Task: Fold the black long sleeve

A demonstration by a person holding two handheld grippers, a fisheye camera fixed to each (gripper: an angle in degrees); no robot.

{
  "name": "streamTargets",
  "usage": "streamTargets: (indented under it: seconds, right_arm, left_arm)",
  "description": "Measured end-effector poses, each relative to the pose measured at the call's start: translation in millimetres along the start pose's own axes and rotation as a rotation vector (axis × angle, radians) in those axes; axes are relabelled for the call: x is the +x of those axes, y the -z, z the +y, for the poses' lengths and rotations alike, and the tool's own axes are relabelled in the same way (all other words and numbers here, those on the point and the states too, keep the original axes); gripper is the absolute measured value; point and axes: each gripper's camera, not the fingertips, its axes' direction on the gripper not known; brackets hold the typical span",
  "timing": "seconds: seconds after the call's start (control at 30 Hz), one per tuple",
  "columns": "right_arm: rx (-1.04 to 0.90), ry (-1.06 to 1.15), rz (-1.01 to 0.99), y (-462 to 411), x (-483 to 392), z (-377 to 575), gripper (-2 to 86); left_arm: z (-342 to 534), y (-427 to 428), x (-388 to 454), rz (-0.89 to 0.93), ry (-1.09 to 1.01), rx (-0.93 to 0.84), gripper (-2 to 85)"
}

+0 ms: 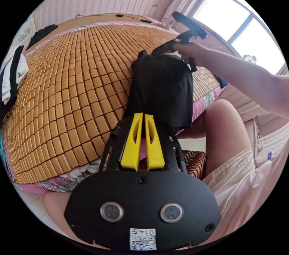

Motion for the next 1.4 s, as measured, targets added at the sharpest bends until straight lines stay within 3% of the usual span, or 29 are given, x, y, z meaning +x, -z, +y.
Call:
streamTargets:
  seconds: [0.13,0.3,0.37,0.57,0.73,0.83,0.97,1.13,1.4]
  right_arm:
    - [0.268,-0.123,-0.135,68.7,21.1,65.0,6.2]
    - [0.382,-0.279,-0.201,99.0,57.9,153.6,9.5]
    - [0.356,-0.272,-0.206,97.6,64.9,166.2,11.3]
    - [0.256,0.100,-0.168,98.8,17.6,99.4,15.6]
    - [-0.117,0.370,-0.094,34.0,-36.6,8.7,14.4]
    - [-0.292,0.505,-0.091,-2.2,-60.1,9.1,10.3]
    - [-0.216,0.587,-0.093,18.7,-61.7,34.1,6.1]
    - [0.104,0.709,-0.184,103.6,-40.6,113.2,3.0]
    - [0.254,0.819,-0.274,198.4,-35.7,198.9,2.6]
  left_arm:
    - [3.9,-14.4,-7.2,0.049,0.020,0.002,0.0]
    - [19.4,-8.3,-9.0,0.094,0.072,0.035,6.6]
    - [26.1,-8.3,-10.3,0.116,0.136,0.045,10.1]
    - [20.2,-20.7,-10.2,0.035,0.185,0.081,13.0]
    - [5.1,-50.8,-1.3,0.002,0.171,0.029,14.7]
    - [5.6,-66.7,9.8,0.012,0.155,0.011,14.4]
    - [10.5,-80.4,24.7,-0.003,0.095,0.008,14.3]
    - [11.9,-87.5,31.1,0.042,-0.002,0.068,14.6]
    - [-25.3,-108.2,44.8,0.238,-0.229,0.157,18.6]
